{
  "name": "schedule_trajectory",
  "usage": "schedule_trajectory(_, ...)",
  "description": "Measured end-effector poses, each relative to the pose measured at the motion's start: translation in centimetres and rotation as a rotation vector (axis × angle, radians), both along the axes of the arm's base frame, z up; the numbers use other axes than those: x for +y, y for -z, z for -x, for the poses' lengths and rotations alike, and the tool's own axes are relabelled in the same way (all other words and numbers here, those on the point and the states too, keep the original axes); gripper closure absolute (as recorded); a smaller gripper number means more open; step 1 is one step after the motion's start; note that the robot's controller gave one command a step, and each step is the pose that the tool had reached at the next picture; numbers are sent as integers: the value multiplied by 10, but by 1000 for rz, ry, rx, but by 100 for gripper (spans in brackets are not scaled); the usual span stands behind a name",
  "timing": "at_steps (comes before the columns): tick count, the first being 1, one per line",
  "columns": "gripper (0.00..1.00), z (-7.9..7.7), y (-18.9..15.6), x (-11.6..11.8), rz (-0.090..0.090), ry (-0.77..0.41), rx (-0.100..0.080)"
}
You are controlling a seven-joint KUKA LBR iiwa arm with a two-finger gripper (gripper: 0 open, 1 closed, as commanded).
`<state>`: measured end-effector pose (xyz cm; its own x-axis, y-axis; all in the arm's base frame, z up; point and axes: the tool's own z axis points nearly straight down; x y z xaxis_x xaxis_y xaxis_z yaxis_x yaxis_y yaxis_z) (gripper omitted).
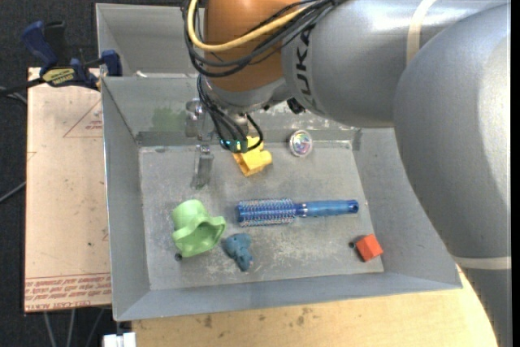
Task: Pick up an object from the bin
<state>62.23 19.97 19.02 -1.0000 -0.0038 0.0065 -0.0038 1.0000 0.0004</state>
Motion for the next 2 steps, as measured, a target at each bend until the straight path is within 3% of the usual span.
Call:
schedule_trajectory(1,0,43,98,-65,3,-23,3)
schedule_trajectory(2,0,98,121,-29,-2,-243,-3)
